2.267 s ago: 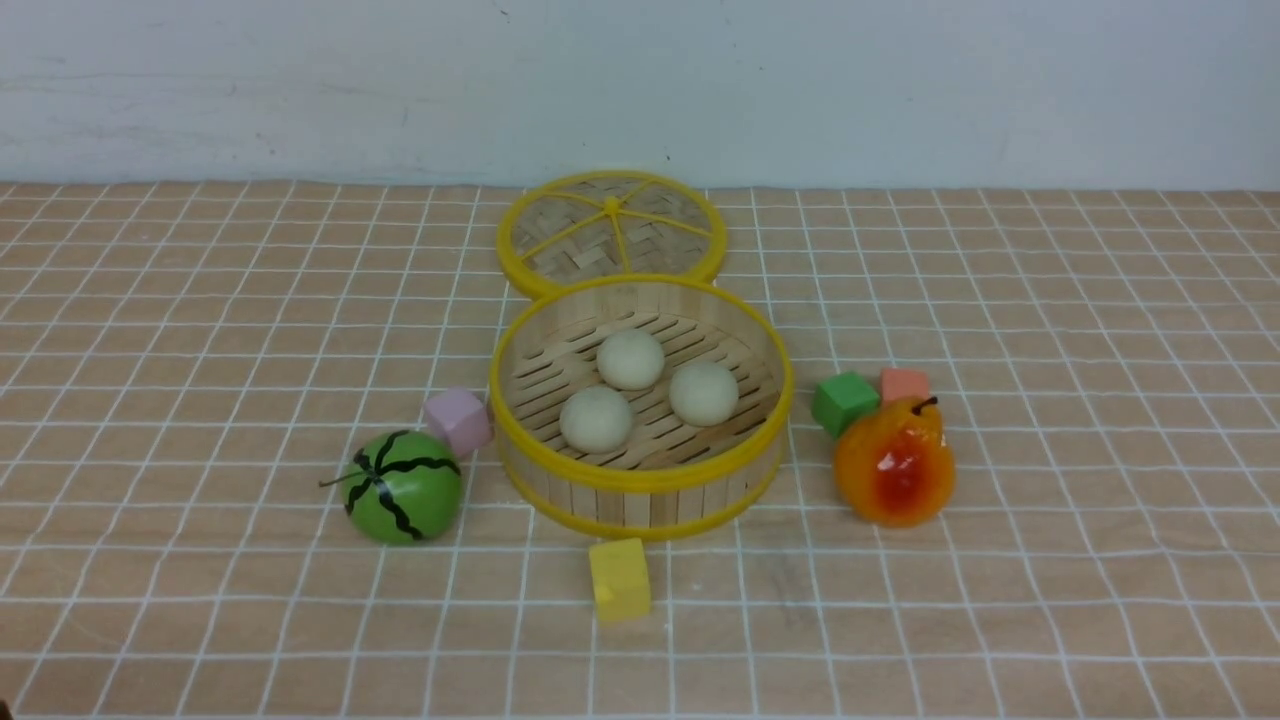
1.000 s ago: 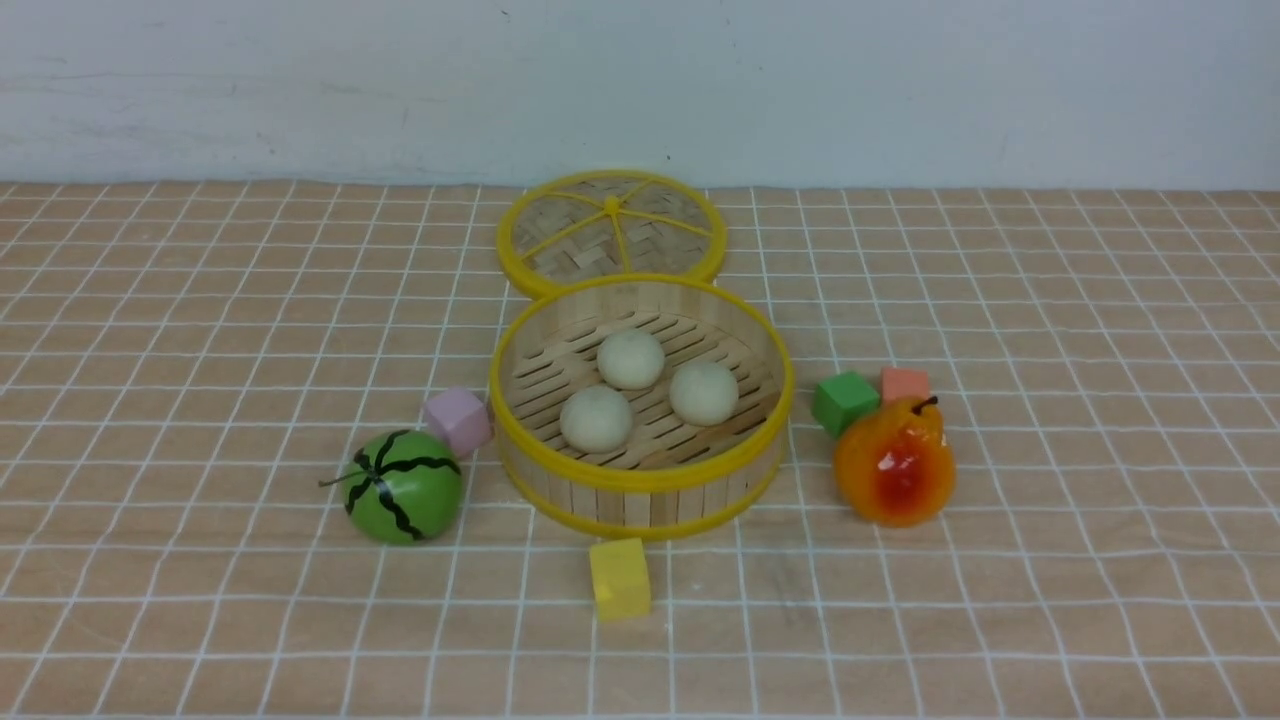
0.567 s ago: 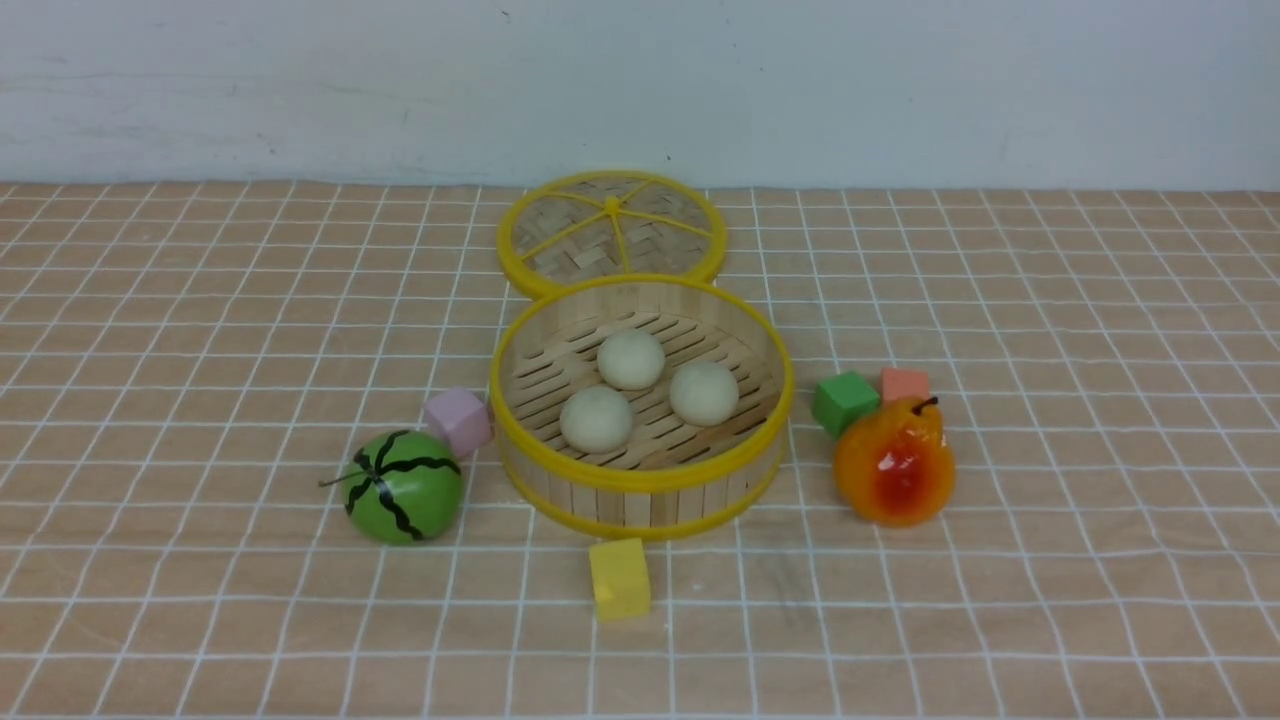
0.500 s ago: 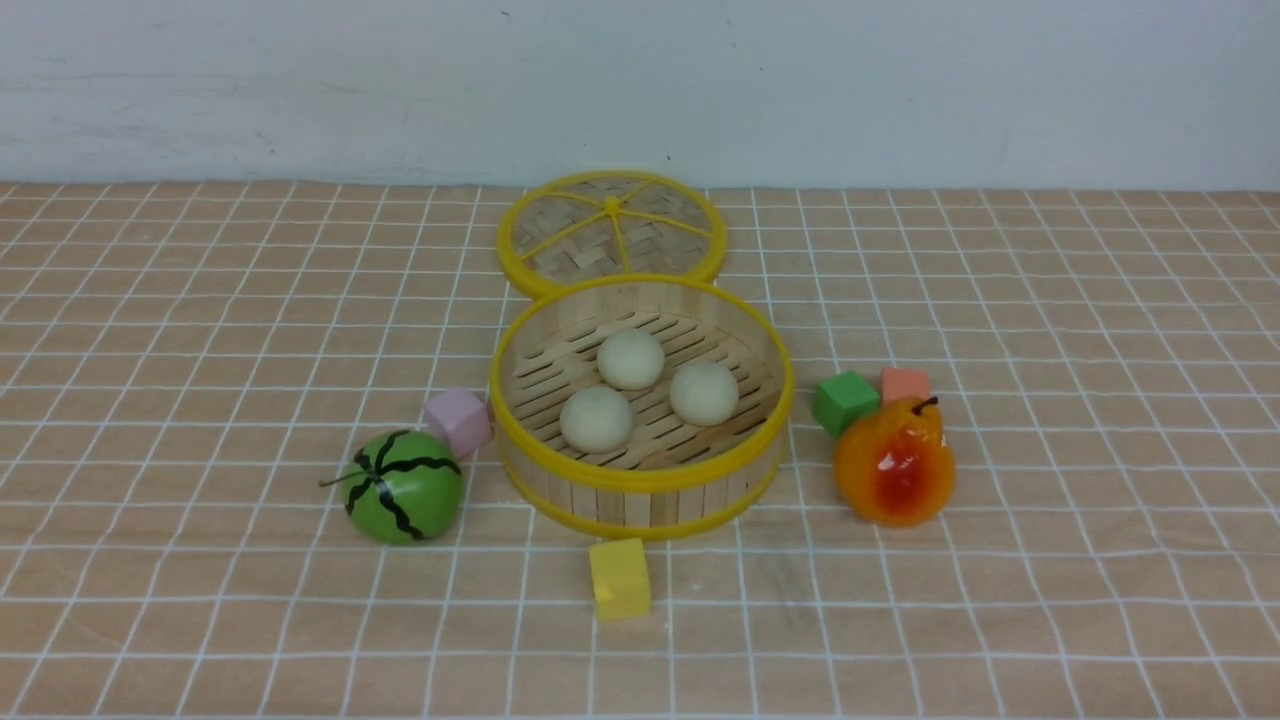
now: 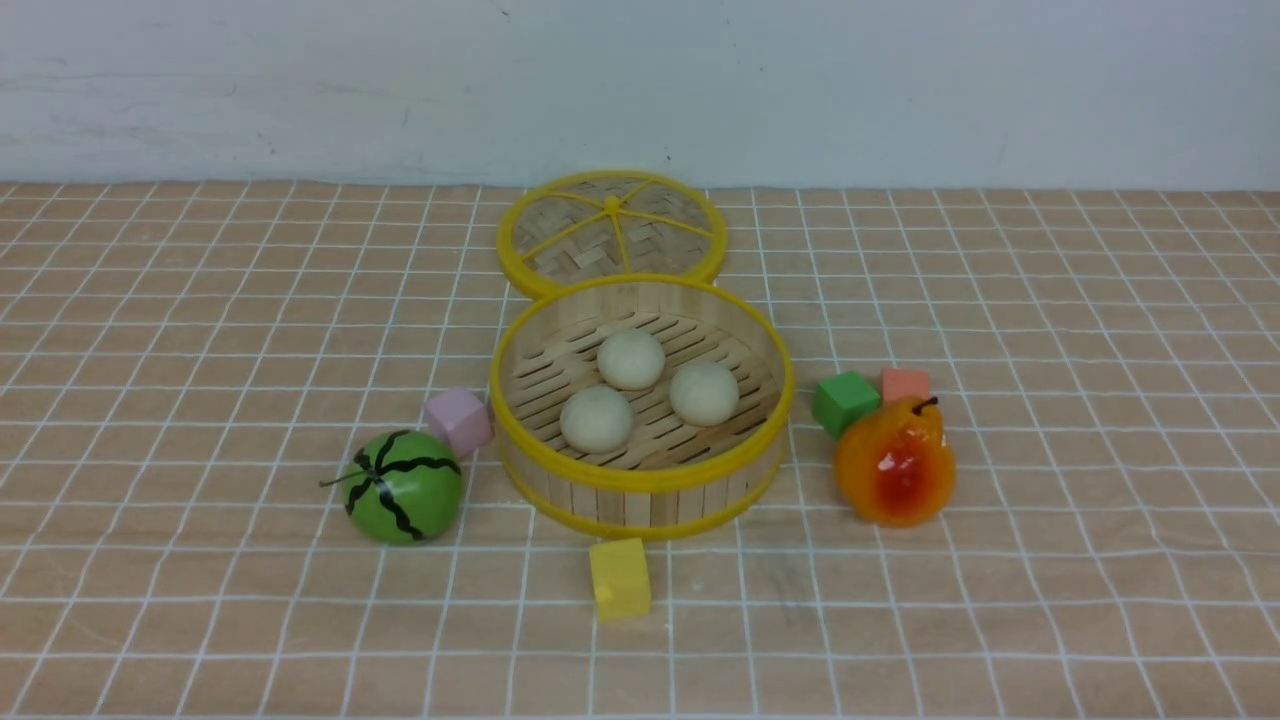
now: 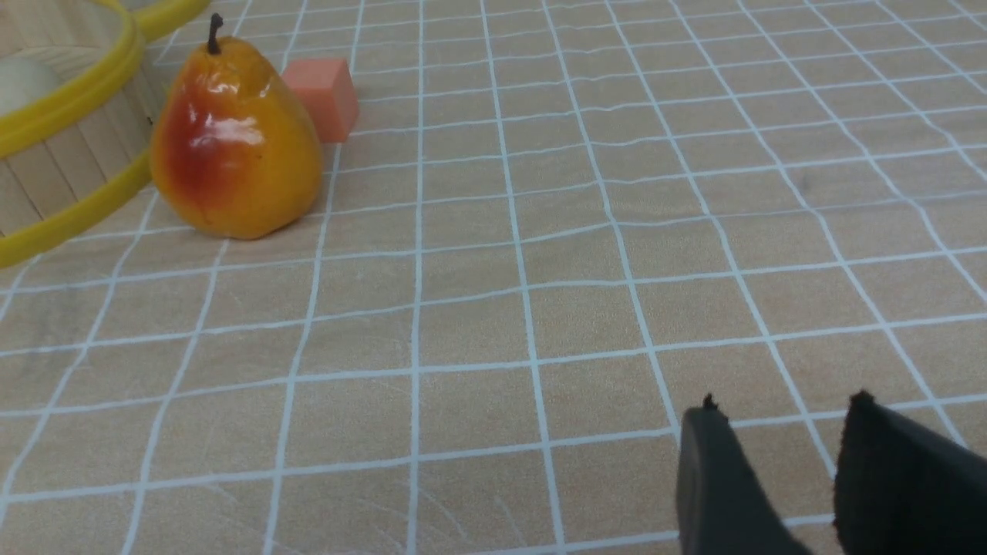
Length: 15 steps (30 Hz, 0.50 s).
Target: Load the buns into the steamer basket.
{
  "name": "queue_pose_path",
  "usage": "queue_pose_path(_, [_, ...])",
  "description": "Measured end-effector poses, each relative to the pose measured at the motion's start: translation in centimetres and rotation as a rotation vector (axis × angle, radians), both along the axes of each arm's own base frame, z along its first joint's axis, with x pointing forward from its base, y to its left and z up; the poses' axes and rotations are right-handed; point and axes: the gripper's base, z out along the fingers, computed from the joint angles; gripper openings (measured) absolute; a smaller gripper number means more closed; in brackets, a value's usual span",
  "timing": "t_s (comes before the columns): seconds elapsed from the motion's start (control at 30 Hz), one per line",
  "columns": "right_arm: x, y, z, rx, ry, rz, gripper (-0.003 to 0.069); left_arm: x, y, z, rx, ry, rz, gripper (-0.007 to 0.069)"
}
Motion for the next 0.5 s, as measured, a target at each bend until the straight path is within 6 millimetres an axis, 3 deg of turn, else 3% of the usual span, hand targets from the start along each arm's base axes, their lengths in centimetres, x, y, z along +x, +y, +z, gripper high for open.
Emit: queue_pose_path(0.5, [0.00, 0.00, 0.00, 0.000, 0.000, 0.000, 0.0241, 0.00, 0.00, -0.04, 0.000, 0.001, 0.000, 0.0092])
